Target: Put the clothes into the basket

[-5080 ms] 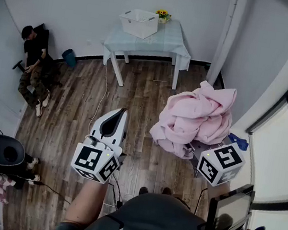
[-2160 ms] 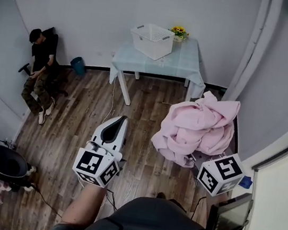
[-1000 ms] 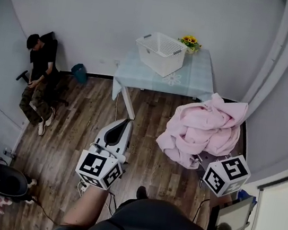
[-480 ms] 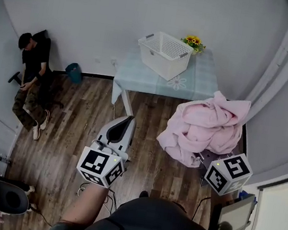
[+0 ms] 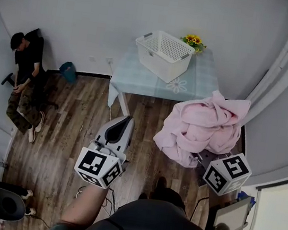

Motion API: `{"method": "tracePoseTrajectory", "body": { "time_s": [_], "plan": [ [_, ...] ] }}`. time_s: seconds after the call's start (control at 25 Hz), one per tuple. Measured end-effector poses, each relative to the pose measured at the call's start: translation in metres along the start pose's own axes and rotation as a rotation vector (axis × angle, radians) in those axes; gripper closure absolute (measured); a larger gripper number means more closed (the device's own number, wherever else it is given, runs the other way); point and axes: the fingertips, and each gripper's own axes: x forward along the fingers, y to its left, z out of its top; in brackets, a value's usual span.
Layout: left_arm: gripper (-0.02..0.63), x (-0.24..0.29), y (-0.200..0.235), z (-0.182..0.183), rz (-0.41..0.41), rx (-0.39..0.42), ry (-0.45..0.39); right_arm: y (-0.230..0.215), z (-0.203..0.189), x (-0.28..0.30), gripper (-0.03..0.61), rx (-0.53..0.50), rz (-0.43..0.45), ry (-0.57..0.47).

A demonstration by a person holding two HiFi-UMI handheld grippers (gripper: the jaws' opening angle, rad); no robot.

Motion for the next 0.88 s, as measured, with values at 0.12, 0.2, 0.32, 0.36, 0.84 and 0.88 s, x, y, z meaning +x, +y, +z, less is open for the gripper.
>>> {"method": "tracePoseTrajectory", "body": {
  "time_s": [0.12, 0.2, 0.32, 0.36, 0.84, 0.88],
  "plan": [
    [0.604, 0.009, 0.006, 0.006, 0.004, 0.0, 0.005, -0.004, 0.008, 0.01, 0.259, -0.004, 0.008, 0.003],
    [0.606, 0.023, 0.014, 0.007, 0.011, 0.0, 0.009, -0.015, 0.011, 0.024, 0.259, 0.007, 0.016, 0.0],
    [0.604, 0.053, 0.032, 0.01, 0.017, -0.003, 0.006, -0.035, 0.016, 0.053, 0.259, 0.016, 0.032, -0.004],
    [0.604, 0.069, 0.039, 0.011, 0.022, 0.003, 0.006, -0.048, 0.018, 0.066, 0.259, 0.015, 0.039, -0.004],
    [0.604, 0.173, 0.071, 0.022, 0.07, 0.053, 0.033, -0.131, 0.04, 0.133, 0.259, 0.033, 0.093, -0.037],
    [0.606, 0.175, 0.071, 0.022, 0.069, 0.056, 0.034, -0.134, 0.041, 0.135, 0.259, 0.032, 0.091, -0.041]
  ]
}}
